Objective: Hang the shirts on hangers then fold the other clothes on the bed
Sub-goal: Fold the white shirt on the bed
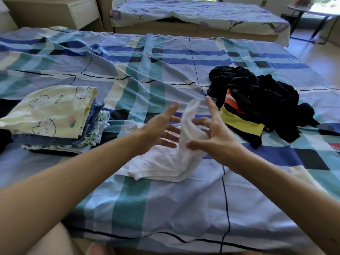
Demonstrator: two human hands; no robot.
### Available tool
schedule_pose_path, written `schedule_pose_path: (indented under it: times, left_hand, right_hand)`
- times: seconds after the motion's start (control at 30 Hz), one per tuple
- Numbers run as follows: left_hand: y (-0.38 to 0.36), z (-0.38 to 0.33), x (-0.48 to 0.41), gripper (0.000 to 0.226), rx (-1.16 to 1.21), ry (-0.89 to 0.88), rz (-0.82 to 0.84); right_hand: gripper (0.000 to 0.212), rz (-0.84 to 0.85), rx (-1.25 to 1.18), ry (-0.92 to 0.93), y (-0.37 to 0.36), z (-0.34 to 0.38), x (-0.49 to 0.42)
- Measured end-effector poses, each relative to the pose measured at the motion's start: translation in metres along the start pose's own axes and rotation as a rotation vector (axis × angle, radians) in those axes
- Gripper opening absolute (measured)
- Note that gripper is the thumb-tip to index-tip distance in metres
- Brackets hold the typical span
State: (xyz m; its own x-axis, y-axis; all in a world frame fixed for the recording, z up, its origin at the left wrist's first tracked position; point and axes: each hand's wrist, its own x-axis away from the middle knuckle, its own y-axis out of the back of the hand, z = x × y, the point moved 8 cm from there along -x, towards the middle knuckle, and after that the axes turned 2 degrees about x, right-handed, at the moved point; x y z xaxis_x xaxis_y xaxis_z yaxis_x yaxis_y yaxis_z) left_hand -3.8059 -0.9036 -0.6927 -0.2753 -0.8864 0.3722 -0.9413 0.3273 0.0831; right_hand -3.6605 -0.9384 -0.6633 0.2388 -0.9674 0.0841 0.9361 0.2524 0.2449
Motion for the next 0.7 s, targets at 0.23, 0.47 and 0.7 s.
schedule_pose_path:
  times: [0.23,0.47,0.7]
  left_hand:
    - [0.051,0.014,0.008,0.028,-0.005,0.125,-0.217]
    - [0.097,0.032,0.012,0.03,-0.206,0.115,-0.354]
    - [0.064,-0.011,0.021,0.076,-1.267,-0.57,-0.474]
  right_hand:
    - [0.08,0.208,-0.165,0.015,-0.041,0.003,-0.004]
    - [0.047,0.055,0.486,0.196,-0.049,-0.008,-0.013]
    - [0.066,0.291,0.923,0.135,-0.092,-0.043,-0.008]
